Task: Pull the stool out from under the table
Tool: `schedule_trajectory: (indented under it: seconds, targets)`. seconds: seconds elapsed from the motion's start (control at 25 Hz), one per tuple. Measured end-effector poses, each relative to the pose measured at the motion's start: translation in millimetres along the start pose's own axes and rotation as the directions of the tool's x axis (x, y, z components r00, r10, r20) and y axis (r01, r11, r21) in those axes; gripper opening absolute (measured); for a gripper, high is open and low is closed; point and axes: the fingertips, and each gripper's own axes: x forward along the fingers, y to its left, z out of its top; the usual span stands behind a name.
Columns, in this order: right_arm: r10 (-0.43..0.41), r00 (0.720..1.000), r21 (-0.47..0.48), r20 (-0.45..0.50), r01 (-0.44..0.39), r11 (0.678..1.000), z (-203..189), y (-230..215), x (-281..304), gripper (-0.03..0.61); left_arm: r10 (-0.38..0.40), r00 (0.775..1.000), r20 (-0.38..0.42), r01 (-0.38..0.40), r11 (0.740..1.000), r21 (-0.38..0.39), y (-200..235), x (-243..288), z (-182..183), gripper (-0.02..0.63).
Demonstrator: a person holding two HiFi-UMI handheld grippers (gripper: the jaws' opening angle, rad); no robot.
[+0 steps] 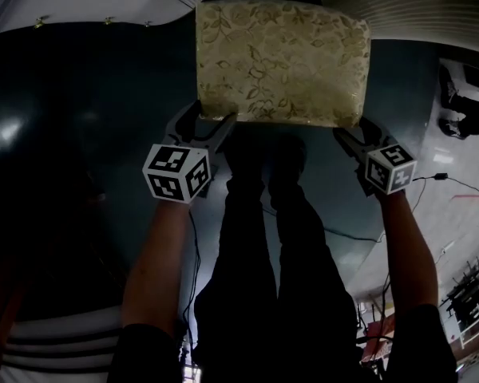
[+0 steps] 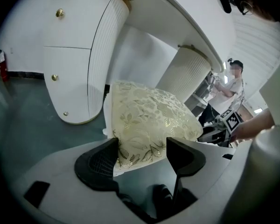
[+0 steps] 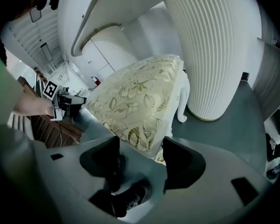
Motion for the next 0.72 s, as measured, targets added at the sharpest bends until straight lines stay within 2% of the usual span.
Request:
schedule_trajectory:
  seconds: [0.08,0.28,0.36,0.44,0.52,0.72]
  targets:
    - [-0.002,1.000,0.002,-0.012,0.002,1.000,-1.5,0.3,-0.5,0.241,-0.011,1.000,-0.025,0.011,1.000,0.002,-1.4,0.3,-2.0,0.322]
    - [-0.006,0.997,0.009,-0.073,0.007,1.000,3.1,0.0,-6.7,0.241,-0.027,0.996,-0.090,0.022,0.998,-0.058,3.9,-8.2,4.7,0.322]
    - [0.001,0.998,0.067,-0.066,0.003,0.998,0.2,-4.6,-17.6,0.241,-0.028,0.994,-0.104,0.020,0.997,-0.071,4.9,-8.6,5.3,0.322]
    - [0.027,0.999,0.174,-0.035,-0.021,0.984,1.1,-8.7,-32.6,0.241,-0.031,0.993,-0.115,0.021,0.996,-0.088,7.2,-8.5,6.9,0.322]
    - [0.037,0.999,0.251,0.017,-0.040,0.967,11.7,-11.5,-48.0,0.249,-0.034,0.991,-0.126,0.019,0.993,-0.116,14.3,-9.0,9.9,0.353]
    - [0.029,0.993,0.294,0.117,-0.062,0.954,48.6,-18.9,-56.3,0.276,-0.099,0.987,-0.126,0.071,0.975,-0.213,34.0,0.2,27.7,0.394]
